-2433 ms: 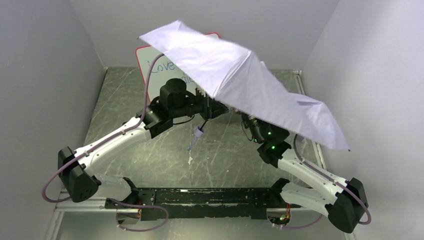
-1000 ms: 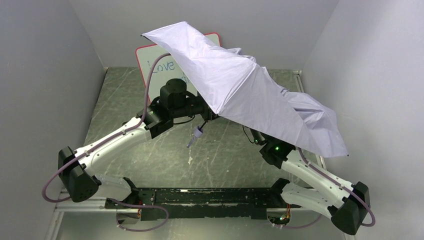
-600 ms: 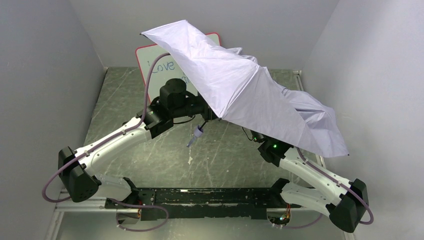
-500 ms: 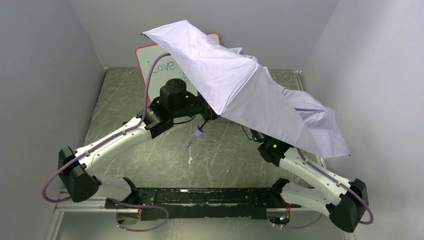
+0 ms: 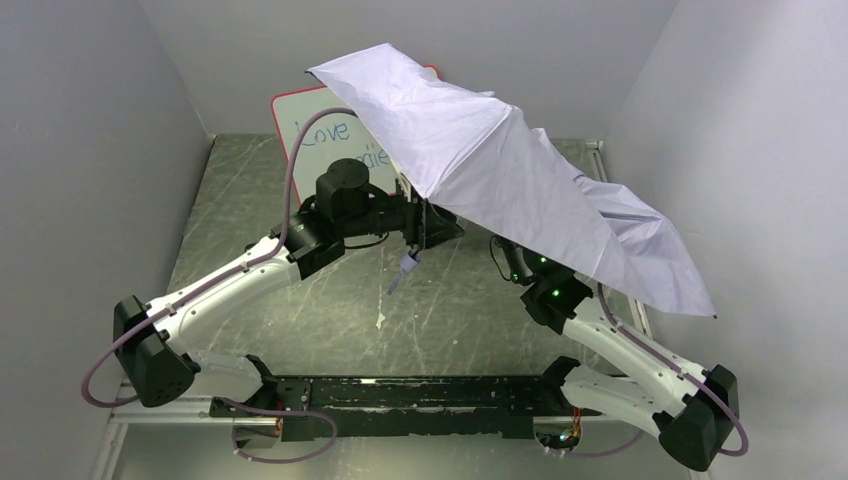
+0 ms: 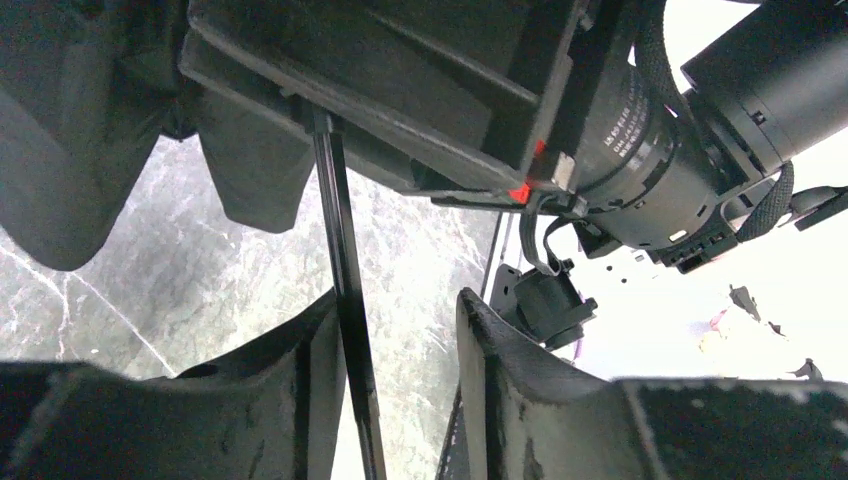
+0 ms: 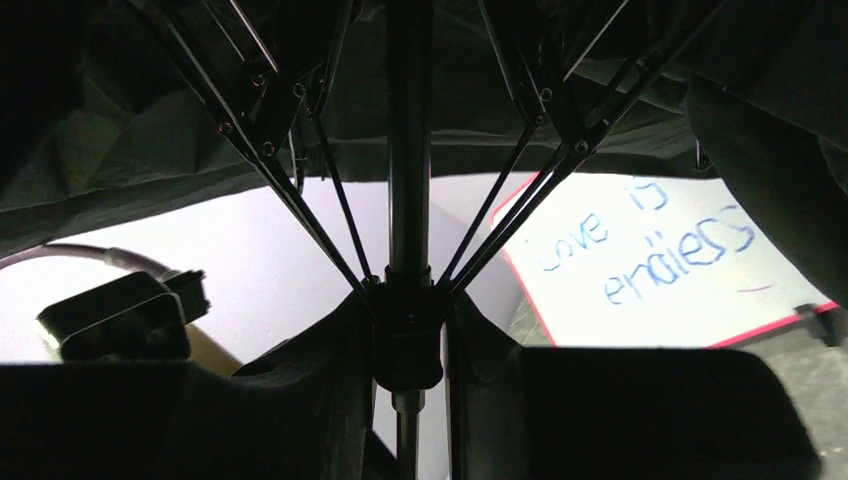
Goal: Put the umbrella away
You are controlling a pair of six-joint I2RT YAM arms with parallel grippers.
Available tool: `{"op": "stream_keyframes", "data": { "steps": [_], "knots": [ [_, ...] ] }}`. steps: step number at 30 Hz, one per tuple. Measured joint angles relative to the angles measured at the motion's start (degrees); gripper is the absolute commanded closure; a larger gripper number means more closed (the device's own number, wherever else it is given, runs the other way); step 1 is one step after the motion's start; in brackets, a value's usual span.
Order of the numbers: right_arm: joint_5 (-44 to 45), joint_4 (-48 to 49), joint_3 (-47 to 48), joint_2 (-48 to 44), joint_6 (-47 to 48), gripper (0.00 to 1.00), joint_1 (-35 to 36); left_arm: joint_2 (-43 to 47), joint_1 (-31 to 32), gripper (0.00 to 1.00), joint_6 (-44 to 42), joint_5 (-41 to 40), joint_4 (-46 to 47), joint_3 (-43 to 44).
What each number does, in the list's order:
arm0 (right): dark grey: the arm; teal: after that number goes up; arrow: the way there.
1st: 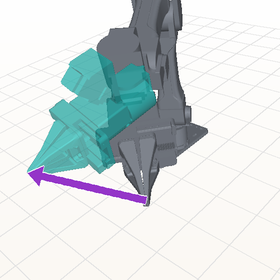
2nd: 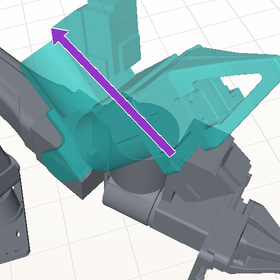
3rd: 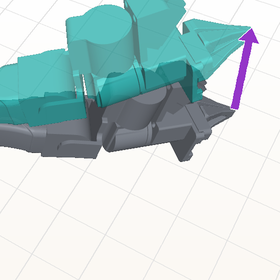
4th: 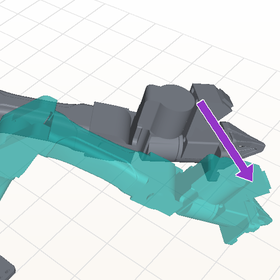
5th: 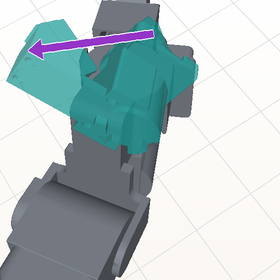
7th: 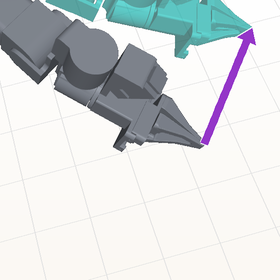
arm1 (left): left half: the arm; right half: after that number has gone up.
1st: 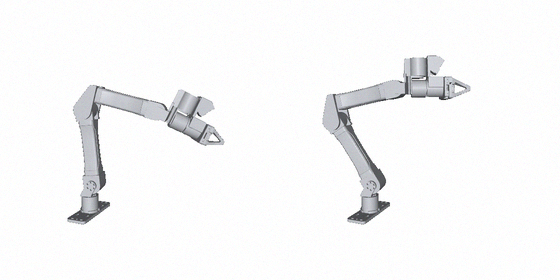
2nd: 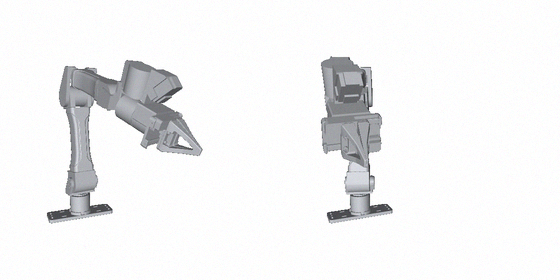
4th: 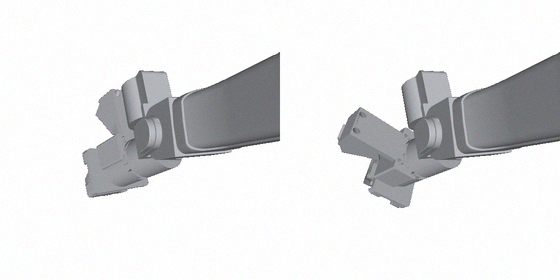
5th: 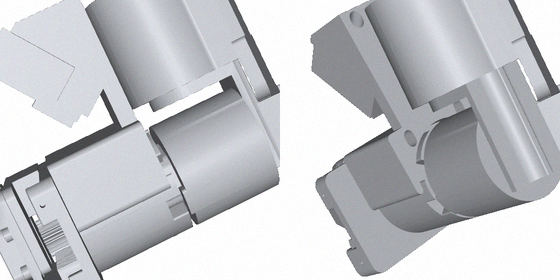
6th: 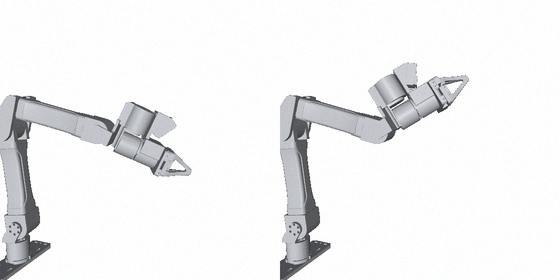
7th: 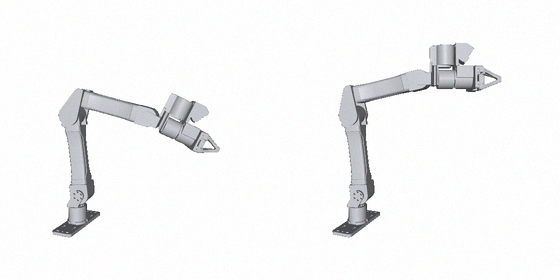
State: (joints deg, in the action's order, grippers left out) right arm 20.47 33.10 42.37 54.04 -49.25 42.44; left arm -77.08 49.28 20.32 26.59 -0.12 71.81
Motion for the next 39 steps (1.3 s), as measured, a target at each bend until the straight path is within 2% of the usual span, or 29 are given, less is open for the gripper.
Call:
{"op": "stream_keyframes", "data": {
  "steps": [6, 13, 15, 19, 30, 39],
  "knots": [
    [2.03, -3.63, 0.31, -2.51, 3.63, 1.0, -0.96, 1.2, 0.0, 0.51, -1.36, 0.96, -0.92, -0.63],
    [2.56, -5.42, 0.74, -4.26, 6.82, 1.0, -1.57, 1.31, 0.02, 0.55, -3.02, 2.54, -3.58, -0.76],
    [2.54, -5.7, 0.74, -4.63, 7.34, 1.0, -1.57, 1.29, 0.02, 0.58, -3.39, 2.95, -4.2, -0.76],
    [2.47, -6.23, 0.74, -5.18, 7.85, 1.0, -1.57, 1.07, 0.02, 0.72, -3.89, 3.41, -4.79, -0.76],
    [2.08, -6.64, 0.74, -5.42, 8.17, 1.0, -1.62, -0.31, 0.02, 0.68, -4.09, 5.38, -5.79, -0.76],
    [1.84, -6.64, 0.74, -5.42, 8.17, 1.0, -1.62, -0.31, 0.02, 0.87, -4.13, 6.01, -5.79, -1.46]
  ]
}}
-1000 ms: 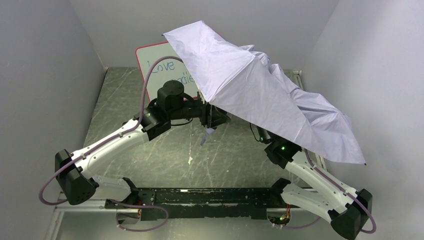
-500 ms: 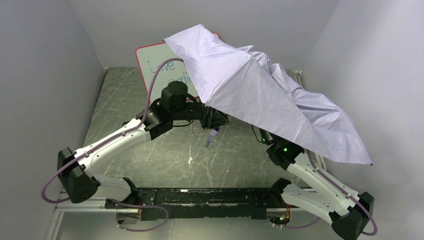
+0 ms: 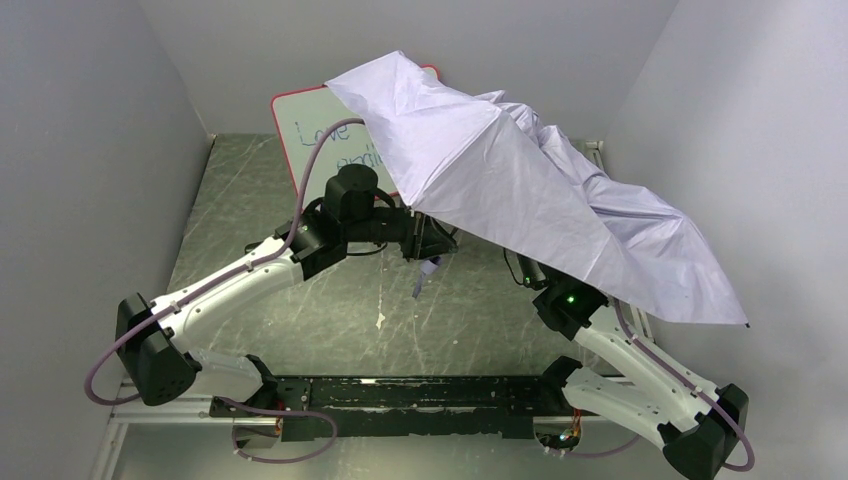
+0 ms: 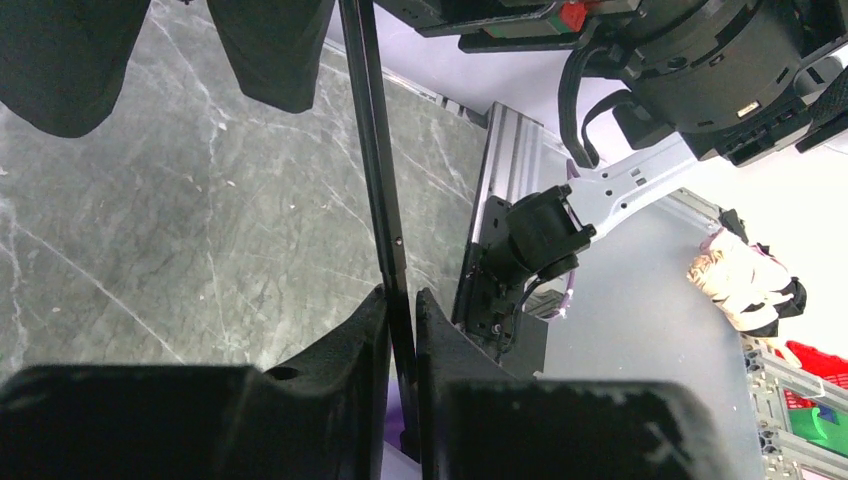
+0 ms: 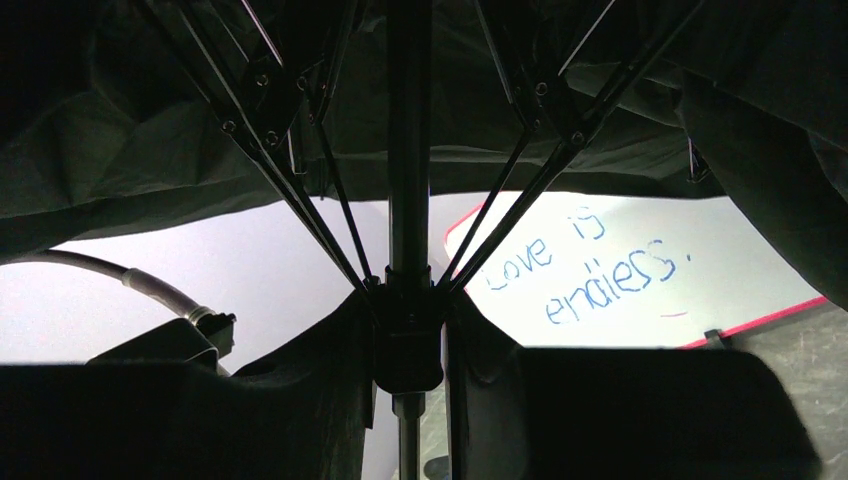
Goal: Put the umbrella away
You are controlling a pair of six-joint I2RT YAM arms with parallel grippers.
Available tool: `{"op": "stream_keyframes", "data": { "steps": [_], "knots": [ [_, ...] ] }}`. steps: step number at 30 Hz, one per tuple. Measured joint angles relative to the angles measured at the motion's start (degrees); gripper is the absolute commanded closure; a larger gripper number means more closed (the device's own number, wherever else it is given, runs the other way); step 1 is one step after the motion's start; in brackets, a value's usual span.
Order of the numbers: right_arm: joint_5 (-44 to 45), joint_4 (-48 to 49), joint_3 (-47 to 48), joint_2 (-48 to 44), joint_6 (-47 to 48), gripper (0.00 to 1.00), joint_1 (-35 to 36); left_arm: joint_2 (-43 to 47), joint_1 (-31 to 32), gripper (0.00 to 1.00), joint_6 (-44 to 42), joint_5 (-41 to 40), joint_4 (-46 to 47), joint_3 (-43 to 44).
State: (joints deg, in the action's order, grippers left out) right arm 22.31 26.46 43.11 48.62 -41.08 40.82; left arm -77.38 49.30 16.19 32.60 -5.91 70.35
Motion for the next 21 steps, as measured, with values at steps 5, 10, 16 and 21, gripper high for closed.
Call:
{"op": "stream_keyframes", "data": {
  "steps": [5, 10, 16, 21],
  "knots": [
    [-0.28, 0.17, 0.0, -0.09, 0.07, 1.0, 0.0, 0.0, -0.15, 0.95, 0.33, -0.31, -0.17, -0.13],
    [-0.74, 0.04, 0.07, -0.09, 0.52, 1.0, 0.0, 0.0, -0.15, 0.95, 0.59, -0.68, -0.28, -0.13],
    [-0.87, -2.03, 0.9, -0.04, 2.49, 1.0, -0.13, -0.5, -0.02, 0.95, 1.16, -2.38, -0.52, 0.28],
    [-2.45, -2.86, 0.39, -0.07, 1.18, 1.0, -0.83, -1.64, 0.09, 0.95, 1.16, -4.28, -2.78, 2.4]
  ]
}}
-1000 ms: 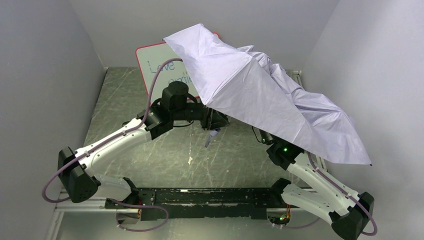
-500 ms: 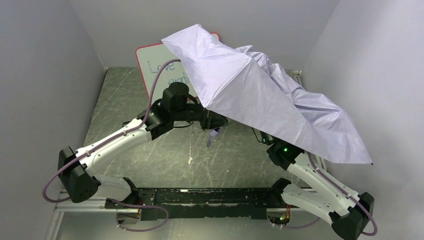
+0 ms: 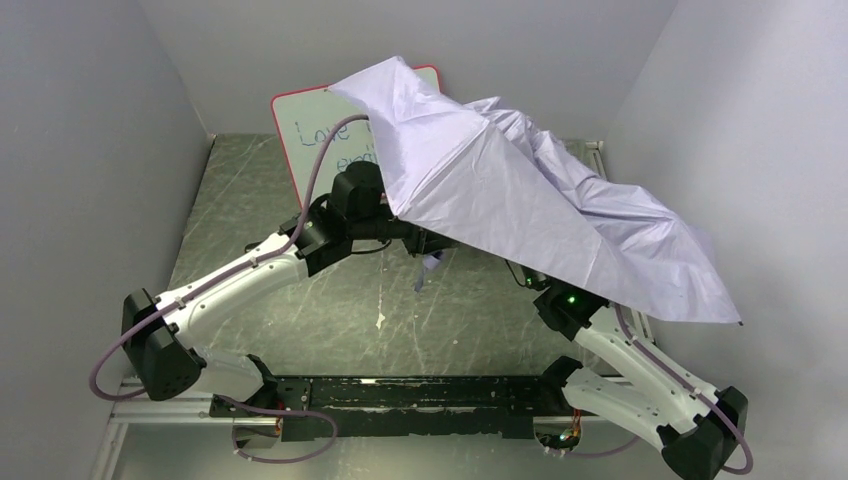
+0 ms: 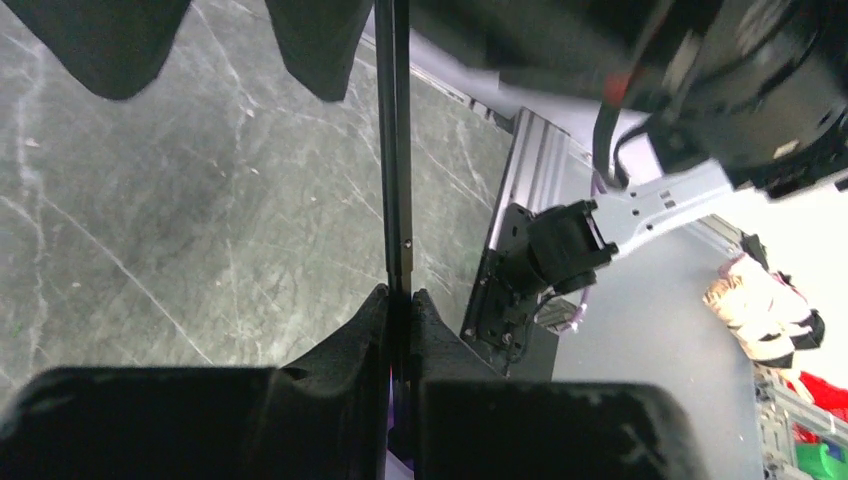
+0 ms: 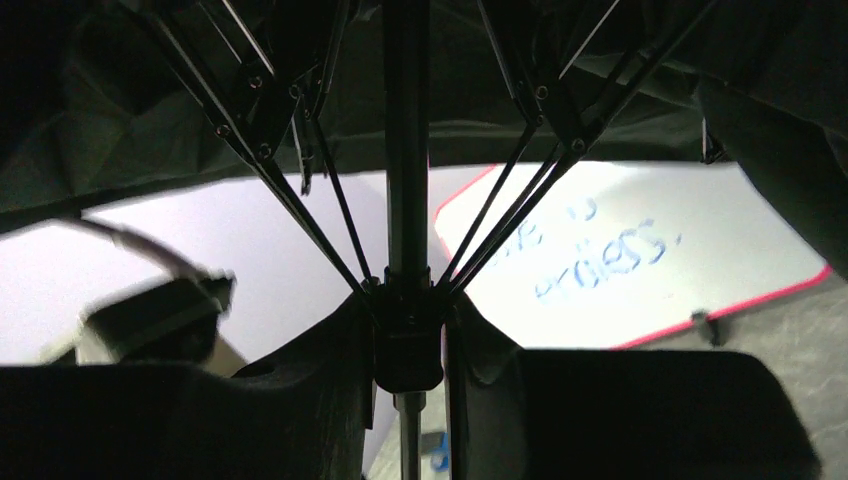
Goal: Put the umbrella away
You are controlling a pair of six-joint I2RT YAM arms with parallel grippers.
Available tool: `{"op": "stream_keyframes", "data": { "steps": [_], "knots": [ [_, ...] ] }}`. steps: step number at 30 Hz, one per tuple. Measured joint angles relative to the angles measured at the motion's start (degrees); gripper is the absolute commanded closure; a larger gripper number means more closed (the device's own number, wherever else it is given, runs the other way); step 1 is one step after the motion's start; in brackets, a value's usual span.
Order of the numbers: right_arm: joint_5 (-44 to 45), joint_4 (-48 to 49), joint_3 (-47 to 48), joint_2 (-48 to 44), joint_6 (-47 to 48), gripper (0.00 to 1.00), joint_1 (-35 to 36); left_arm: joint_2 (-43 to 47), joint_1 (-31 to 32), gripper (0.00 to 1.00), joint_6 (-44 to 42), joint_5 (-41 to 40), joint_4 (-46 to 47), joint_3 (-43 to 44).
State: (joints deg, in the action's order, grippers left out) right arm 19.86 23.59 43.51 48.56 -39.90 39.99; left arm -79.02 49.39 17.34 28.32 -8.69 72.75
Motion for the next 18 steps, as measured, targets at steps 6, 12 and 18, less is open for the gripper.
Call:
{"op": "stream_keyframes", "data": {
  "steps": [6, 12, 18],
  "knots": [
    [-7.21, 2.43, -7.85, 0.35, -8.17, 1.0, 2.05, -1.6, 0.09, 0.95, 0.24, -3.8, -0.46, 2.64],
    [-7.28, 0.94, -9.18, -0.13, -10.23, 1.0, 2.47, -2.56, 0.07, 0.95, 1.01, -5.03, -1.64, 2.69],
    [-4.55, -1.27, -7.78, -0.94, -10.19, 1.0, 2.8, -2.56, 0.22, 0.73, 1.09, -4.74, 0.02, 2.69]
  ]
}}
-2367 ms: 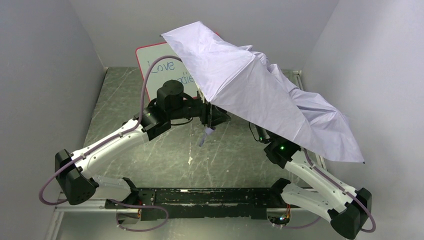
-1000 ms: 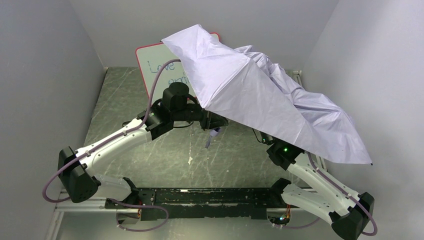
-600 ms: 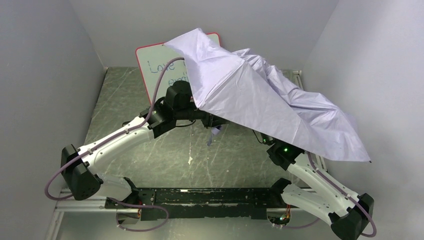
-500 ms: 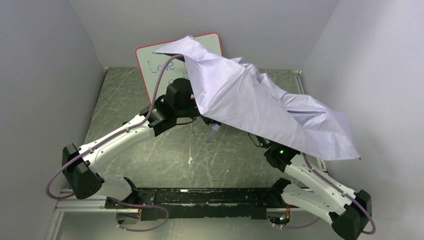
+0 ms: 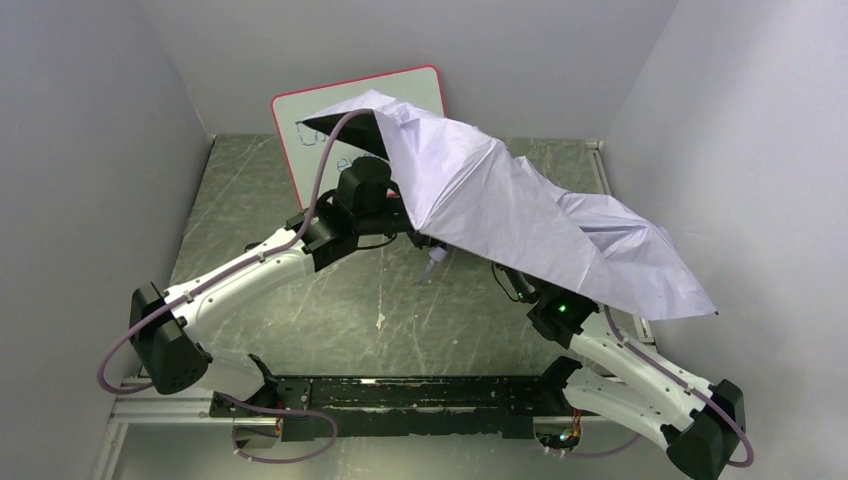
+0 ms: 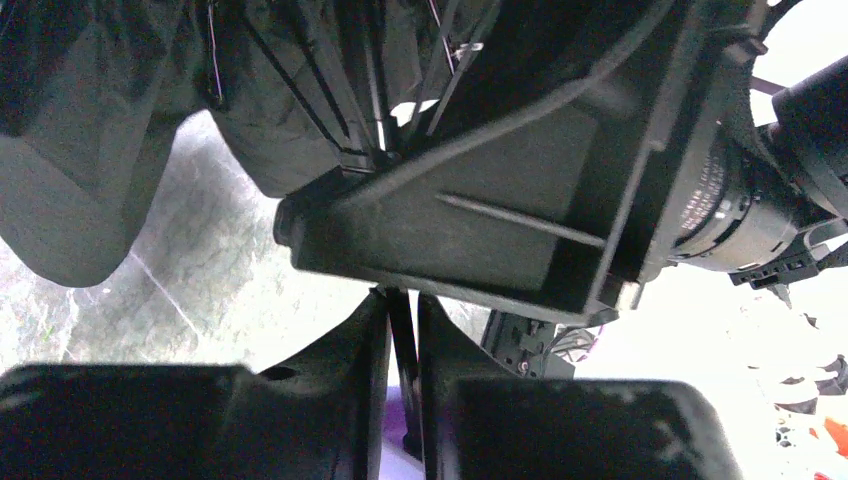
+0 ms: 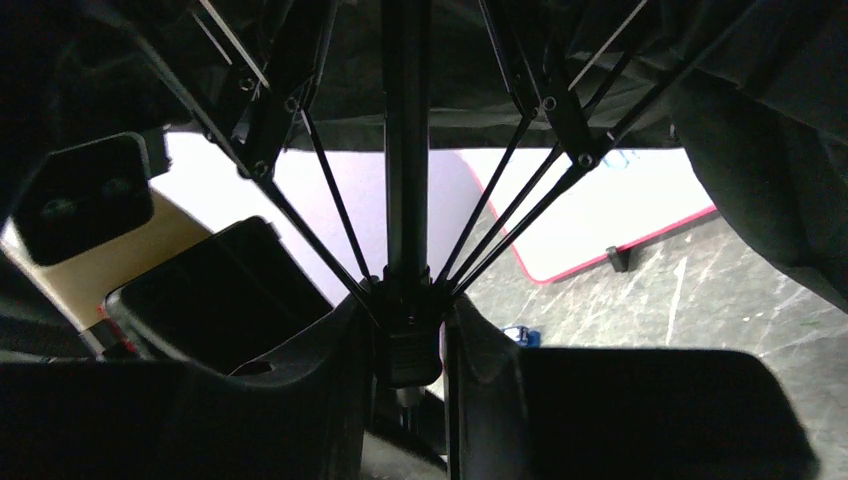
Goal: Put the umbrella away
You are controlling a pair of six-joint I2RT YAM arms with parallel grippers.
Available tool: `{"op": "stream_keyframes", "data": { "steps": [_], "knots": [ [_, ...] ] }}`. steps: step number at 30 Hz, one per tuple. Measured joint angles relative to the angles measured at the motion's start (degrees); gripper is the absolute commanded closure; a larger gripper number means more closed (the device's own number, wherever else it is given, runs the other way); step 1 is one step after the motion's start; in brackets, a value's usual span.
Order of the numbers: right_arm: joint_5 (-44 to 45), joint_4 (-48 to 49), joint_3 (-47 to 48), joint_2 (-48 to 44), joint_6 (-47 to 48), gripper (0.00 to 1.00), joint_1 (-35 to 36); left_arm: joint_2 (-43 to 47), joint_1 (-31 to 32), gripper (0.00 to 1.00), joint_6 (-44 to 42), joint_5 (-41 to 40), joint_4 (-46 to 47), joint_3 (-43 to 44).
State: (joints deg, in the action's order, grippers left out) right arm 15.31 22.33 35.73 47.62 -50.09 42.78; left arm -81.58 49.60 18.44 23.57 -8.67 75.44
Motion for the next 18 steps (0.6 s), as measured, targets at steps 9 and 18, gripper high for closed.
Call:
{"op": "stream_keyframes", "data": {
  "steps": [9, 18],
  "knots": [
    [7.56, -3.02, 2.19, 0.92, 2.12, 1.0, -0.09, 2.45, -0.02, 0.43, -1.33, 2.1, 2.93, -1.22],
    [12.2, -2.93, 4.48, 1.01, 4.96, 1.0, -0.48, 6.47, -0.02, 0.27, -2.21, 2.56, 2.51, -5.6]
  ]
}}
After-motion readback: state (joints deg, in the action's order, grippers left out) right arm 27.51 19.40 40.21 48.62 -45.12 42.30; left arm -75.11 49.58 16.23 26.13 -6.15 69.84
